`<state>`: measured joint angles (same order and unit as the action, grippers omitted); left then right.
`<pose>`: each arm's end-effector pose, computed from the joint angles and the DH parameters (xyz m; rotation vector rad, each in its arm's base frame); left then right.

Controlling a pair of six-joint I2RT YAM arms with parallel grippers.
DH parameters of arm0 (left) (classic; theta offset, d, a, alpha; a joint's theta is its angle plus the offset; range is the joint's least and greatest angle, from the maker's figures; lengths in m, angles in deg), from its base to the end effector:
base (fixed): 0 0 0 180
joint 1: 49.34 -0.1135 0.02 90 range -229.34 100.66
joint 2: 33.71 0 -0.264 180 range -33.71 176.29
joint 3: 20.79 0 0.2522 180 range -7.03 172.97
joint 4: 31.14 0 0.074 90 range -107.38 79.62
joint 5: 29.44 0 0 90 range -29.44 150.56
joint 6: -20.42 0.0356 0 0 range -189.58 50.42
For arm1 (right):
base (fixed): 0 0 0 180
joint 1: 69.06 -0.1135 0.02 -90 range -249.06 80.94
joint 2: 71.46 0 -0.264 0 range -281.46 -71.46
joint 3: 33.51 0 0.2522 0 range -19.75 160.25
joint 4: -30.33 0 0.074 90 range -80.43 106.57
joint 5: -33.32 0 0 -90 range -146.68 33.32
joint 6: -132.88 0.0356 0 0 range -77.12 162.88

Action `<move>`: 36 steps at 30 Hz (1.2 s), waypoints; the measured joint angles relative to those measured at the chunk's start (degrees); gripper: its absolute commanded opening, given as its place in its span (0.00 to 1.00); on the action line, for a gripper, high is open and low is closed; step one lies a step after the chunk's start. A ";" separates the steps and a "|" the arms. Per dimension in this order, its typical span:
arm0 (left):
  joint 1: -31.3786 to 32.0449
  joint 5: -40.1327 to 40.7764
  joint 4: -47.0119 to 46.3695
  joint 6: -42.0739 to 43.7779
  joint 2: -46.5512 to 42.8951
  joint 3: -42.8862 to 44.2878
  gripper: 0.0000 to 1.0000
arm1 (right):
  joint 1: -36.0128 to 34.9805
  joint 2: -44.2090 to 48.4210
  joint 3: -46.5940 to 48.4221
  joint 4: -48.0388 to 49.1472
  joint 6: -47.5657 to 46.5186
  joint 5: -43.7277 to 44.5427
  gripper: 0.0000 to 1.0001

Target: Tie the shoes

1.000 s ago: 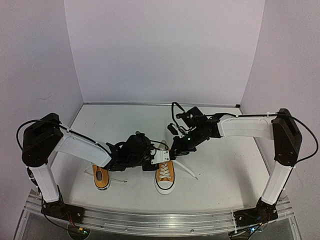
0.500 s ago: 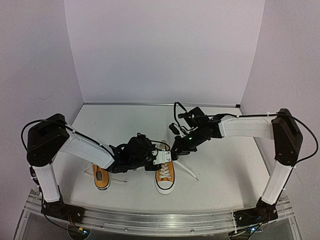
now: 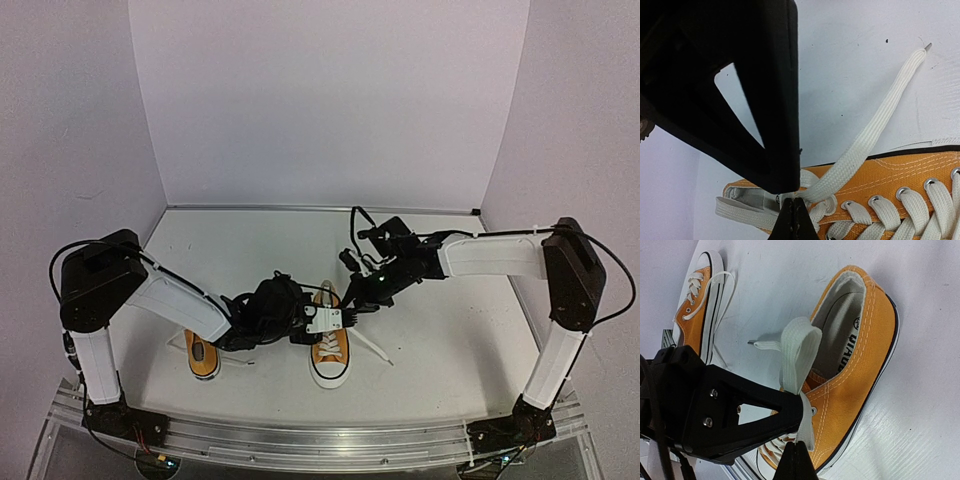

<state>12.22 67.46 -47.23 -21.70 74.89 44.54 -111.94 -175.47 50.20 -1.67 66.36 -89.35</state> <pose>0.1872 -0.3366 0.1409 1.6221 1.2397 -0.0263 0.2683 0.2754 0.1999 -0.7114 2.5802 1.1509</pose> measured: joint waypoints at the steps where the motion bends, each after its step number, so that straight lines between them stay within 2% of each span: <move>1: 0.00 -0.08 0.30 0.36 0.00 0.00 0.00 | 0.08 0.09 0.00 0.20 0.12 0.00 0.00; 10: 0.11 1.07 3.03 4.62 0.00 0.18 0.00 | 0.22 0.81 0.00 1.19 0.65 -2.01 0.00; 11: 0.19 1.24 3.03 4.99 0.00 0.20 0.00 | 0.22 0.81 0.00 1.21 0.66 -2.43 0.02; 14: 0.26 1.31 3.10 5.92 0.00 0.20 0.00 | 0.23 0.81 0.00 1.22 0.94 -2.57 0.19; 17: 0.26 1.28 3.31 6.35 -0.02 0.20 0.00 | 0.46 0.73 0.01 1.10 1.30 -2.00 0.25; 36: 0.26 1.22 3.93 6.71 -0.79 0.15 0.00 | 1.38 -6.18 4.64 -0.63 0.34 1.23 0.24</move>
<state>12.48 68.68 -43.30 -14.99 74.10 44.70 -110.55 -181.64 54.85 -2.30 66.71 -88.12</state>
